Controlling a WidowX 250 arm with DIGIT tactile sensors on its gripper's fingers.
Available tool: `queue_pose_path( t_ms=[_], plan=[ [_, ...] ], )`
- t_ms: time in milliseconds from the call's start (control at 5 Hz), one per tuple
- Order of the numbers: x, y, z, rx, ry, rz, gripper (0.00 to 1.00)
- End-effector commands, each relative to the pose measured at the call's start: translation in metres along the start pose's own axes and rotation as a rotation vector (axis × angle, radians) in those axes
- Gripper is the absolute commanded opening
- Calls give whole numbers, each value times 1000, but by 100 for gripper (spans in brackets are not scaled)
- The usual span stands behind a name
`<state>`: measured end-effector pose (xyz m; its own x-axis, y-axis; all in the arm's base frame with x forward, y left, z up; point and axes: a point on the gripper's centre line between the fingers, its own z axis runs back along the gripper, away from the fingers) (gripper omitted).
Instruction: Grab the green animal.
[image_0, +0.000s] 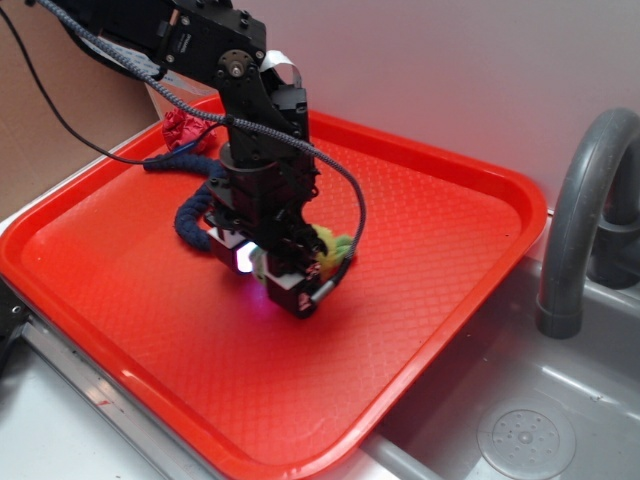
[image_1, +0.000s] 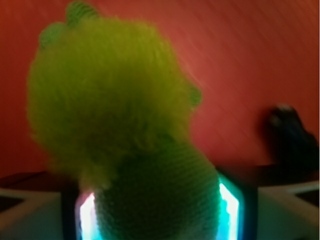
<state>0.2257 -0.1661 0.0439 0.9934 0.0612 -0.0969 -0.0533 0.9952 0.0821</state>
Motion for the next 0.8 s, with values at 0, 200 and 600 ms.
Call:
queue_pose_path(
  t_ms=[0,200,600],
  plan=[
    [-5,83,108,-147,-76,-17,0],
    [1,124,140,-204,-187,6,0],
    [15,154,188,-326,-283,-37,0]
  ],
)
